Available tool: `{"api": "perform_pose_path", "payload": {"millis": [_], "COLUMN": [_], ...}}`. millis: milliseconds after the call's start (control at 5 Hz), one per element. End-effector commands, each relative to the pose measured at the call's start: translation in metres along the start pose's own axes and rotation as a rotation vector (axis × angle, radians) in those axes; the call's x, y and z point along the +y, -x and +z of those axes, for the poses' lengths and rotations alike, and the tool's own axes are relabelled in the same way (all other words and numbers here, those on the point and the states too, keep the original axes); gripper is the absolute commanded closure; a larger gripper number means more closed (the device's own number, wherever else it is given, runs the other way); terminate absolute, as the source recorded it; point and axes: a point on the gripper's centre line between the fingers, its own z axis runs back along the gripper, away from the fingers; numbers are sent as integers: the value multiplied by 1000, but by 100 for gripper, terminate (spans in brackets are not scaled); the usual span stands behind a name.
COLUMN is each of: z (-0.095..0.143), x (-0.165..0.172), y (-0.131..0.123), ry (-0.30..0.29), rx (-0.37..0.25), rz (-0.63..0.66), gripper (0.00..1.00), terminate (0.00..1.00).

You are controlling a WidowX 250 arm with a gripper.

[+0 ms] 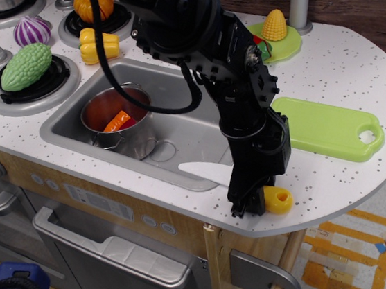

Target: Put knife on cutting board

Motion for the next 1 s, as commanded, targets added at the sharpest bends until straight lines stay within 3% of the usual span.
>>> {"api": "perform_pose_path", "payload": {"millis": [0, 200, 400, 600, 800], "z": [6, 9, 36, 59, 65], "x": [4, 5, 11, 33, 64], "y": [-2, -4, -14, -17, -21], "ry": [-34, -45, -61, -90, -125], "rx": [-1, 22, 109, 127, 100], "rz": [13, 8, -22, -92, -142], "gripper": [100, 100, 100, 100, 100], "terminate": [0, 0, 0, 0, 0]}}
